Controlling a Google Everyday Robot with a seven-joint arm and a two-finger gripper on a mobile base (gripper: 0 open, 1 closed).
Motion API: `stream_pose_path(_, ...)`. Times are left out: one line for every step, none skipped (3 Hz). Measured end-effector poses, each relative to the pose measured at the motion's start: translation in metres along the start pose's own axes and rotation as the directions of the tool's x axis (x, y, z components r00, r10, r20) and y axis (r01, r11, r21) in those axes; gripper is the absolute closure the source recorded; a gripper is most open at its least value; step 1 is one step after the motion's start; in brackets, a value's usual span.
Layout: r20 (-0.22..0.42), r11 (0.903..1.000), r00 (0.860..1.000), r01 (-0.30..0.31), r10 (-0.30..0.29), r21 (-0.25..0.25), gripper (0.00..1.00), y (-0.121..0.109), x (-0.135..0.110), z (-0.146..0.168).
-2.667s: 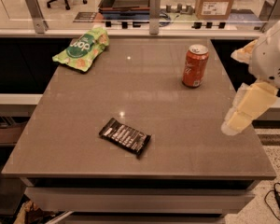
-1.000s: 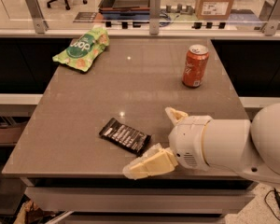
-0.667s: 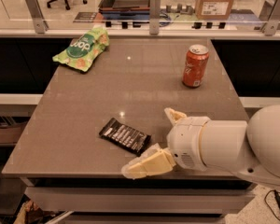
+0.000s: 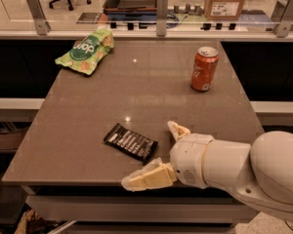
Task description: Move rxbar chocolate near green rice chip bag
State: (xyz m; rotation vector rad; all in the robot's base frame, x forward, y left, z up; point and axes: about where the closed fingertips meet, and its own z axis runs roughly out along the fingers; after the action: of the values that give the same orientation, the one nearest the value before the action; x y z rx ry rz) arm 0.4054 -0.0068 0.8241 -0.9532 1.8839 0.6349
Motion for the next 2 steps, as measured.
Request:
stream_pose_path(0.059, 0.9998, 0.998, -0.019, 0.018, 0.006, 0.00, 0.005, -0.004, 0.013)
stream_pose_path(0.105, 0.9998, 0.994, -0.018, 0.019, -0.009, 0.16, 0.011, -0.015, 0.032)
